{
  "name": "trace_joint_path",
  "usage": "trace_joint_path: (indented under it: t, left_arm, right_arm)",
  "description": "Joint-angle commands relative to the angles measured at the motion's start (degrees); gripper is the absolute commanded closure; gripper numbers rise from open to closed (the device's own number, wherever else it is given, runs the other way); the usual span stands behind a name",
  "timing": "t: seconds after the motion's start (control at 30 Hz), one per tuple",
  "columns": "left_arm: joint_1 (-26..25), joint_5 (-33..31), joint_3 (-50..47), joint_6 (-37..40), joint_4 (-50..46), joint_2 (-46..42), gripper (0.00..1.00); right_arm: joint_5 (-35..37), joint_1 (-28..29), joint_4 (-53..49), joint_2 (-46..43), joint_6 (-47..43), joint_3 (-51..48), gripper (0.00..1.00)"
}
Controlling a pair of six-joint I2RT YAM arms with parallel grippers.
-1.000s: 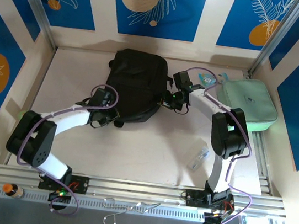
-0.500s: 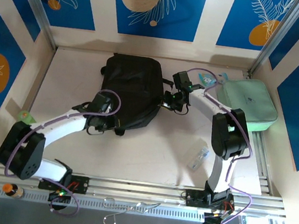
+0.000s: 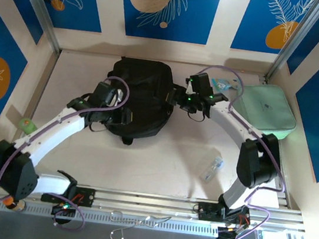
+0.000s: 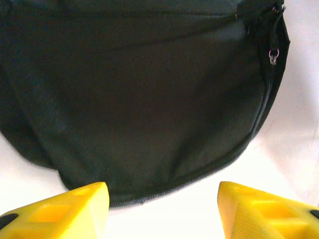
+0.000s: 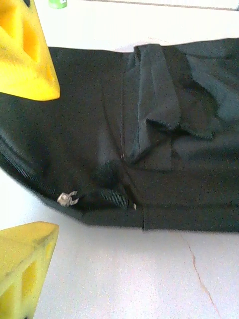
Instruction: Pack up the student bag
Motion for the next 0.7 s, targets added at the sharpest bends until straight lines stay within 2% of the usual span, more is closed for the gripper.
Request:
trace_joint_path:
  t: [0.0, 0.17, 0.3, 0.47, 0.67]
  left_arm:
    - [-0.04, 1.88, 2.29, -0.52, 7.73, 6.67, 0.42]
    - [-0.04, 1.21, 6.42, -4.12, 9.29, 17.04, 0.47]
    - [-0.04, 0.31, 5.48, -5.20, 10.30, 21.22, 0.49]
    - [-0.54, 1.02, -1.74, -6.99, 14.69, 21.27, 0.51]
    - [-2.41, 0.66, -11.28, -10.34, 18.37, 17.00, 0.52]
  right_arm:
    - [-4.61, 2.49, 0.90, 4.80, 2.02, 3.51, 0.37]
    - [-5.75, 4.66, 0.70, 12.72, 3.61, 8.82, 0.41]
    - [-3.97, 5.50, -0.87, 17.36, 4.09, 11.94, 0.41]
    - [-3.07, 5.69, -1.99, 18.78, 4.09, 9.61, 0.43]
    - [-3.57, 5.77, -1.07, 15.36, 3.65, 1.56, 0.49]
